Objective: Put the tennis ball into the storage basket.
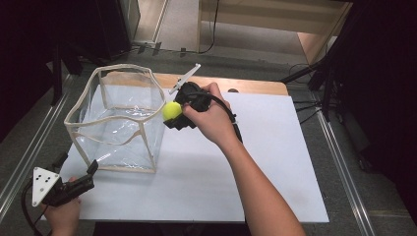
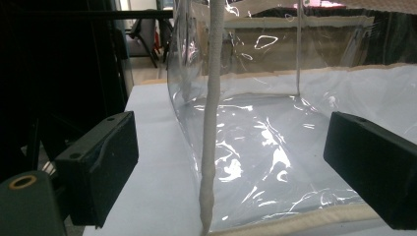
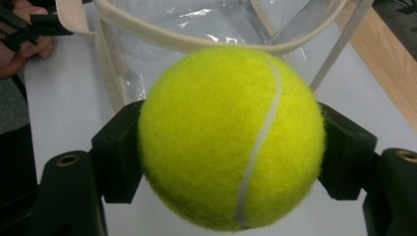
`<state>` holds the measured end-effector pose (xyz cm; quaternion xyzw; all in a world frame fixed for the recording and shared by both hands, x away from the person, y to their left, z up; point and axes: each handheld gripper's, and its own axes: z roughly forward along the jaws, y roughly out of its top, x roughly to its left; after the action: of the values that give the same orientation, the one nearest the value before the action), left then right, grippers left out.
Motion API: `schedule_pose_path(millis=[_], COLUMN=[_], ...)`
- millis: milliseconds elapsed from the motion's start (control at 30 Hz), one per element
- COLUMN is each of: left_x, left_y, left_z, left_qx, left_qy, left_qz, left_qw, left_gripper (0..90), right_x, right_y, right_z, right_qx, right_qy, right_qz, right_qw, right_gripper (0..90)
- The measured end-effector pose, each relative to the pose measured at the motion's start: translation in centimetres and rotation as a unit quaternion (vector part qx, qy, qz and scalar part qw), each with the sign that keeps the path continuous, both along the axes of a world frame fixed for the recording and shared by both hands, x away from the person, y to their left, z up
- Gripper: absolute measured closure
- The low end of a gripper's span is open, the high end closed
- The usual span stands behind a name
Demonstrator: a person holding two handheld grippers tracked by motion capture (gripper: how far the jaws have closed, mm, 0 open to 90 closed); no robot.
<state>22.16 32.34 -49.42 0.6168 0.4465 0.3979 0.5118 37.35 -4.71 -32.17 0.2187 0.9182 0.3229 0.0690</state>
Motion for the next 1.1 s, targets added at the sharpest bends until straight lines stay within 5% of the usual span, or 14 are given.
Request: schedule_pose_path(millis=[1100], left_x=[0.0], left_y=[0.1], left_z=[0.0], left_qx=[-0.003], left_qy=[0.001], left_qz=[0.001], left_qw=[1.0000], left_gripper=[6.8], right_x=[1.7], right_y=[2.4], right_z=[3.6], right_qx=[0.005], right_qy=[-0.015], right_qz=[0.008], right_qw=[0.9998], right_gripper=[23.9])
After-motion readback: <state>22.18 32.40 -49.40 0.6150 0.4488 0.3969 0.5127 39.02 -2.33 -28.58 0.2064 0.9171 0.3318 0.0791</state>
